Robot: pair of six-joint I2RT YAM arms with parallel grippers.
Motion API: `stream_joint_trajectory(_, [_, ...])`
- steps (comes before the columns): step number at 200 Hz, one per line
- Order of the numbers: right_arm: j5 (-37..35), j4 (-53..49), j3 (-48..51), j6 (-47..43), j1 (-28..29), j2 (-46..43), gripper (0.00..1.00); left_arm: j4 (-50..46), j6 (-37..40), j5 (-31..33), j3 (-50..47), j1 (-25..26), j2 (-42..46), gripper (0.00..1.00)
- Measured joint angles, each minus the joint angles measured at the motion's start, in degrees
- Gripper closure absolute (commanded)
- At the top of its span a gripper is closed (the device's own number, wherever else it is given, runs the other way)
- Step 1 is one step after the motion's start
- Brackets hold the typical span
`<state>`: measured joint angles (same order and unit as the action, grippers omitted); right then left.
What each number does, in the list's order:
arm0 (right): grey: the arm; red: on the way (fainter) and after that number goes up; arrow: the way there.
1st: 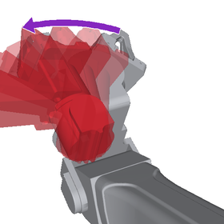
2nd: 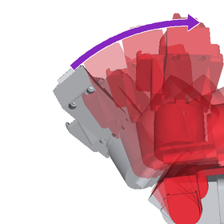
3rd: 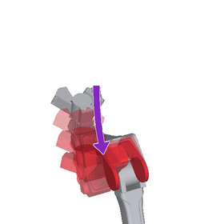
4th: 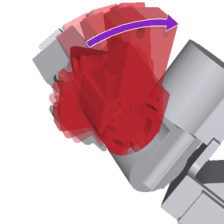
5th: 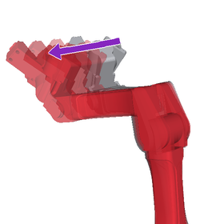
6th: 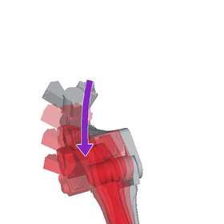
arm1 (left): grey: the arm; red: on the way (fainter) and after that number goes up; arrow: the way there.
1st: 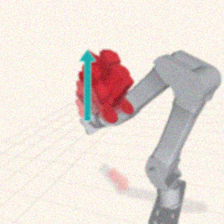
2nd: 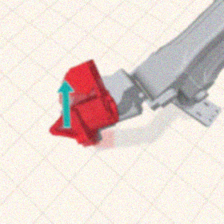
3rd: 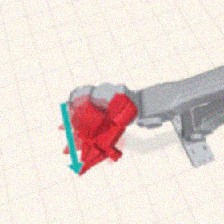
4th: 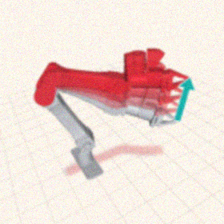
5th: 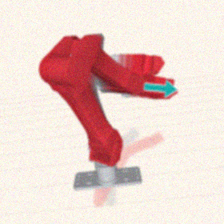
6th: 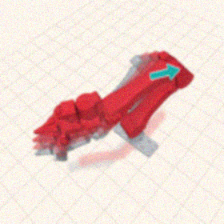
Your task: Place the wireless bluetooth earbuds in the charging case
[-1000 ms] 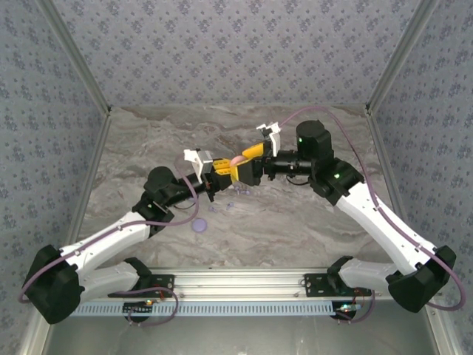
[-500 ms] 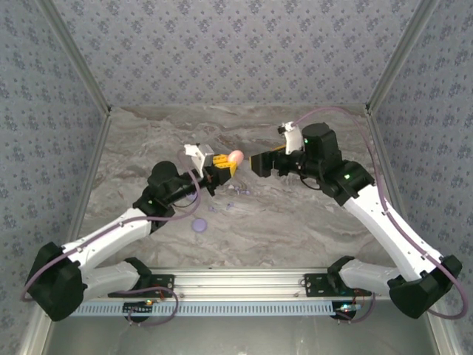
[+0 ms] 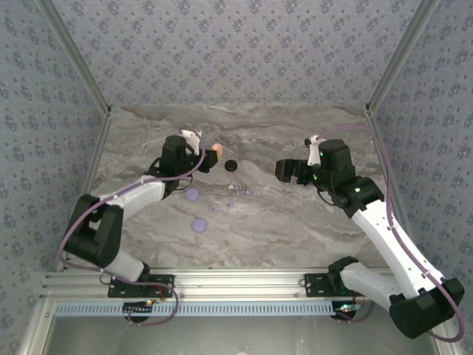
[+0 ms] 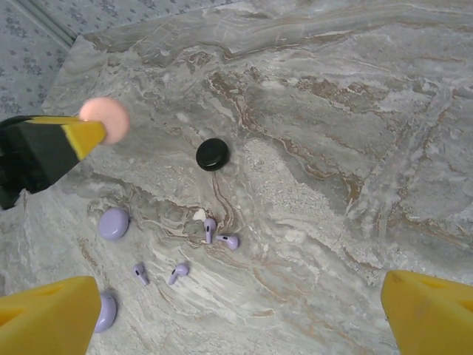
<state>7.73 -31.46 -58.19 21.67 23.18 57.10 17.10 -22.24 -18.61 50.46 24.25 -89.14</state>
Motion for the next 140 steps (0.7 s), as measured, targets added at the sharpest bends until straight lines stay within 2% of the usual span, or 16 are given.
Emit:
stream_joint_trajectory(49, [0.2,-0.2,0.2,0.4,-0.5,0.0,0.00,-6.6,-3.9,-0.2,9.5,-2.1,-15.7,1.00])
stream_joint_trajectory(83, [0.2,-0.5,0.4,0.4,-0.7,-0.4,0.00,-8.3,-5.7,-0.5,11.0,-2.3,-21.2,1.00])
stream_joint_trajectory(140, [0.4,-0.5,1.5,0.7,-0.8,-0.7,0.00,-8.6,-7.2,-0.8,11.8,-2.3,-21.7,0.71])
